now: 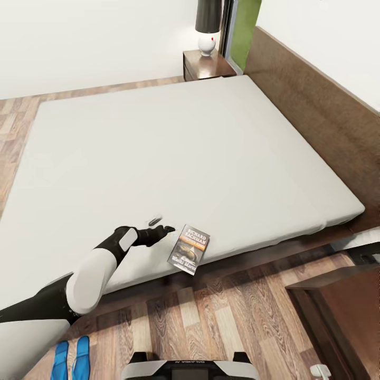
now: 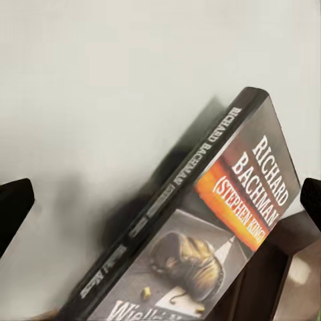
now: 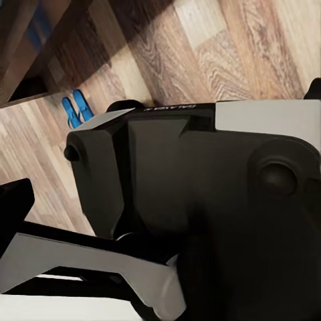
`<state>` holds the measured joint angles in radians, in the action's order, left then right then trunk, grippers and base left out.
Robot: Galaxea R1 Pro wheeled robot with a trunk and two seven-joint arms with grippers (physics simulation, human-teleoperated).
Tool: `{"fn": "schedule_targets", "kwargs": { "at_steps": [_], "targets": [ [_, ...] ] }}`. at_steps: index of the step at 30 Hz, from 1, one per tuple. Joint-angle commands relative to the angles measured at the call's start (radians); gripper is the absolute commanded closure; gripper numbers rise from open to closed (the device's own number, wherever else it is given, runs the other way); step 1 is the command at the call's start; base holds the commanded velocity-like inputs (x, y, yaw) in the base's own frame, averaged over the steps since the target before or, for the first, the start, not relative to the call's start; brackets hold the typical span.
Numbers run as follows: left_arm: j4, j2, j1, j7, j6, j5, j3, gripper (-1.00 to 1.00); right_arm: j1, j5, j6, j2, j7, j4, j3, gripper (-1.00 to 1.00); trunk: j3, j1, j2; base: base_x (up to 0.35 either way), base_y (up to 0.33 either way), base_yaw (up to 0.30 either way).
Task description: In the bedroom, move the book from the bed onto either nightstand, and place the two sandals side by side next to the bed.
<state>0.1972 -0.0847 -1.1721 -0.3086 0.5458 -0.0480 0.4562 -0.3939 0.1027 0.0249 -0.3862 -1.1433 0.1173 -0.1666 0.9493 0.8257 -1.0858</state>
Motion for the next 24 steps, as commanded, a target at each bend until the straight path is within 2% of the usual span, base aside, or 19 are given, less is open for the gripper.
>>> {"fn": "schedule_targets", "kwargs": {
  "at_steps": [1,3,4,6,7,8,9,10,11,12,15,16,17,18,19,20,23,24],
  "targets": [
    [0.002,0.017,0.002,-0.003,0.009,-0.005,0.002,-1.00,0.000,0.006,0.003,0.000,-0.004,-0.001,0.002,-1.00,-0.003,-0.004,0.007,0.000,0.000,0.000],
    [0.001,0.059,0.007,-0.025,0.011,-0.006,0.002,-1.00,0.000,0.006,0.003,0.000,-0.003,-0.001,0.001,-1.00,-0.009,-0.012,0.021,0.000,0.000,0.000],
    [0.001,0.070,0.009,-0.034,0.012,-0.007,0.002,-1.00,0.000,0.006,0.003,0.000,-0.003,-0.001,0.001,-1.00,-0.012,-0.015,0.028,0.000,0.000,0.000],
    [-0.004,0.118,0.028,-0.097,0.013,-0.006,0.002,-1.00,0.000,0.006,0.002,0.000,-0.001,-0.001,0.001,-1.00,-0.018,-0.023,0.042,0.000,0.000,0.000],
    [-0.005,0.130,0.034,-0.119,0.013,-0.005,0.002,-1.00,0.000,0.006,0.002,0.000,-0.001,-0.001,0.002,-1.00,-0.022,-0.027,0.049,0.000,0.000,0.000],
    [-0.008,0.156,0.047,-0.168,0.014,-0.003,0.001,-1.00,0.000,0.006,0.002,0.000,0.001,-0.001,0.002,-1.00,-0.025,-0.031,0.056,0.000,0.000,0.000],
    [-0.009,0.169,0.055,-0.193,0.014,-0.002,0.001,-1.00,0.000,0.006,0.002,0.000,0.001,-0.001,0.002,-1.00,-0.028,-0.035,0.063,0.000,0.000,0.000],
    [-0.013,0.206,0.078,-0.266,0.014,0.000,0.000,-1.00,0.000,0.005,0.001,0.000,0.002,-0.001,0.002,-1.00,-0.031,-0.038,0.070,0.000,0.000,0.000],
    [-0.015,0.231,0.093,-0.310,0.014,0.001,-0.001,-1.00,0.000,0.005,0.001,0.000,0.003,-0.001,0.002,-1.00,-0.034,-0.042,0.077,0.000,0.000,0.000],
    [-0.016,0.243,0.101,-0.333,0.014,0.002,-0.002,-1.00,0.000,0.005,0.001,0.000,0.003,-0.001,0.002,-1.00,-0.037,-0.046,0.084,0.000,0.000,0.000],
    [-0.017,0.315,0.150,-0.493,0.014,0.009,-0.004,-1.00,0.000,0.005,0.001,0.000,0.003,-0.001,0.002,-1.00,-0.047,-0.058,0.105,0.000,0.000,0.000],
    [-0.017,0.323,0.159,-0.525,0.014,0.012,-0.004,-1.00,0.000,0.005,0.001,0.000,0.003,-0.001,0.002,-1.00,-0.050,-0.061,0.112,0.000,0.000,0.000],
    [-0.017,0.340,0.185,-0.633,0.012,0.038,-0.005,-1.00,0.000,0.005,0.001,0.000,0.003,-0.001,0.002,-1.00,-0.053,-0.065,0.119,0.000,0.000,0.000],
    [-0.018,0.344,0.193,-0.667,0.012,0.050,-0.006,-1.00,0.000,0.005,0.001,0.000,0.004,-0.001,0.002,-1.00,-0.056,-0.069,0.126,0.000,0.000,0.000],
    [-0.018,0.353,0.214,-0.782,0.010,0.114,-0.006,-1.00,0.000,0.005,0.001,0.000,0.005,-0.001,0.002,-1.00,-0.059,-0.073,0.133,0.000,0.000,0.000],
    [-0.020,0.356,0.225,-0.854,0.009,0.167,-0.007,-1.00,0.000,0.005,0.001,0.000,0.005,-0.001,0.002,-1.00,-0.062,-0.077,0.140,0.000,0.000,0.000],
    [-0.044,0.358,0.242,-0.938,0.004,0.225,-0.007,-1.00,0.000,0.005,0.001,0.000,0.005,-0.001,0.002,-1.00,-0.072,-0.088,0.161,0.000,0.000,0.000],
    [-0.052,0.358,0.245,-0.947,0.000,0.231,-0.007,-1.00,0.000,0.005,0.001,0.000,0.004,-0.001,0.002,-1.00,-0.075,-0.092,0.168,0.000,0.000,0.000]
  ]
}}
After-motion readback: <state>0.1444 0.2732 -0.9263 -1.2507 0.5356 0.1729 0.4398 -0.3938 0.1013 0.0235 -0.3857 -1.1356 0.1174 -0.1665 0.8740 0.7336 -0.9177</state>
